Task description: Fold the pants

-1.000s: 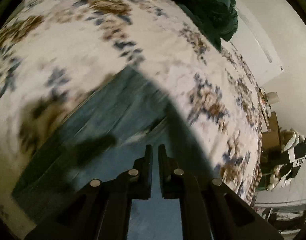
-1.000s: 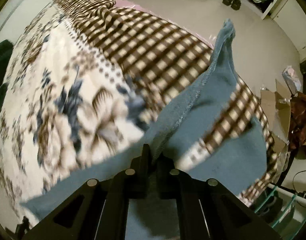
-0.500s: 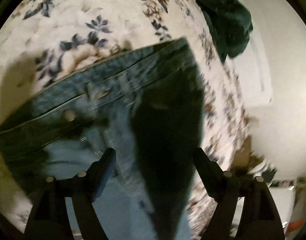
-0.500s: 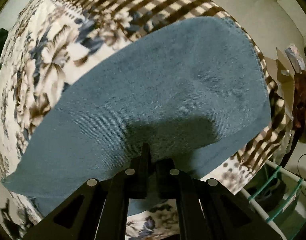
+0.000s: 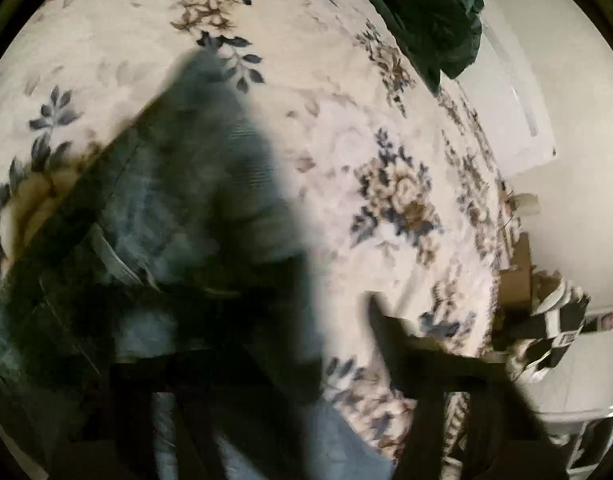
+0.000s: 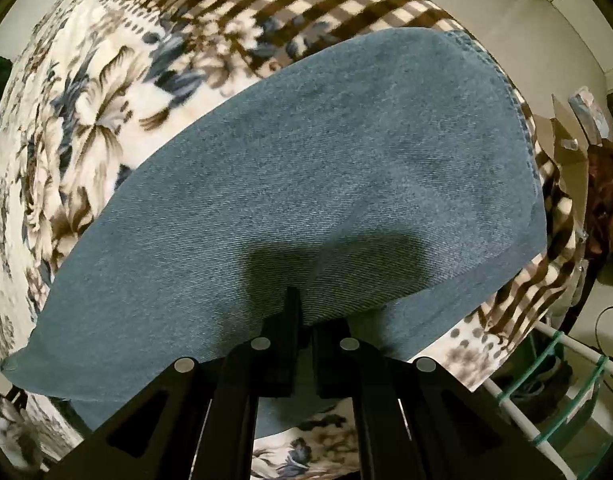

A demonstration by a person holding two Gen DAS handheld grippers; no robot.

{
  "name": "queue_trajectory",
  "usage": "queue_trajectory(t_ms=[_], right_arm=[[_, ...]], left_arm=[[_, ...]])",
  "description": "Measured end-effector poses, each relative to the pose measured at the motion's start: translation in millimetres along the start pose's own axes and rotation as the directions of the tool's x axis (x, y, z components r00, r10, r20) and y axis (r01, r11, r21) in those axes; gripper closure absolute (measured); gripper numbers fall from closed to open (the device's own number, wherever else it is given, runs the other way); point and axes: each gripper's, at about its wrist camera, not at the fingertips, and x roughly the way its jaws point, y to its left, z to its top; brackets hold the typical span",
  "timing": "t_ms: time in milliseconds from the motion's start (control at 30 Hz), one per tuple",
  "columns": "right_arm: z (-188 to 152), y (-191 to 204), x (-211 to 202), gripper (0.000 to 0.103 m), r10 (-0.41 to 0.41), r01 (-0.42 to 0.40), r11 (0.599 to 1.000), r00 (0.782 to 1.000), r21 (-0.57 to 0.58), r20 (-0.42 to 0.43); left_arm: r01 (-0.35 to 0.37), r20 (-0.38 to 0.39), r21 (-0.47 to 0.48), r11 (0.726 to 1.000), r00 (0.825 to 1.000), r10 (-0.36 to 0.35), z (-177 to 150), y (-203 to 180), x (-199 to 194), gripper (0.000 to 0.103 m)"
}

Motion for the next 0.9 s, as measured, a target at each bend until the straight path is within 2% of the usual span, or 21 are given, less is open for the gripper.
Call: queue_trajectory(t_ms=[33,100,233,367,433,567,667,733,800,867,900], right_arm=[[1,-1,-1,0.098,0.006,-0.006,1.0,1.0,0.001,0.001],[2,-3,-6,0.098,0.025,-0.025,1.0,1.0,0.0,0.007],[1,-7,-21,0.098,0.054,-0.053,0.999,0.998,-0.013,0.046],[2,-21,-42,0.098,0.07,-0.069,0.997,0.994,-0.017,0.089],[-4,-33,-44,0.098,0.068,-0.067,0.998,0.994,-0.014,0.081],[-16,-61,-27,0.098,0.033,-0.033,0.999,0.999,-0.004,0.032],[-18,-76,-5,0.098,0.057,-0.056,0.998,0.998,0.028,-0.023],[-15,-79,4,0.098,0.073,-0.072,0.997,0.997,0.023,-0.037],[-10,-81,13,0.09,0.099,-0.097,0.995,0.994,0.027,-0.047],[-5,-85,23,0.082,0.116,-0.113,0.993,0.99,0.041,-0.075],[-5,-87,26,0.075,0.126,-0.122,0.991,0.989,0.053,-0.082]], left_arm=[[0.022,0.002,0.004,1.0,1.0,-0.022,-2,5,-2,0.089],[0.054,0.032,0.016,0.998,0.998,-0.055,-9,17,-20,0.092],[0.108,0.062,-0.023,0.994,0.992,-0.106,-34,52,-69,0.093],[0.075,0.116,-0.046,0.996,0.991,-0.07,-75,99,-138,0.098],[0.043,0.097,-0.063,0.997,0.995,-0.037,-99,125,-154,0.098],[-0.043,0.057,-0.152,0.987,0.997,0.052,-133,176,-149,0.098],[0.02,0.091,-0.192,0.981,0.996,-0.002,-143,195,-143,0.095],[0.043,0.101,-0.213,0.976,0.995,-0.022,-140,200,-134,0.079],[0.04,0.114,-0.212,0.976,0.993,-0.016,-137,205,-130,0.035],[0.044,0.122,-0.231,0.972,0.992,-0.016,-129,212,-121,0.034],[0.011,0.105,-0.248,0.969,0.994,0.016,-124,215,-114,0.034]])
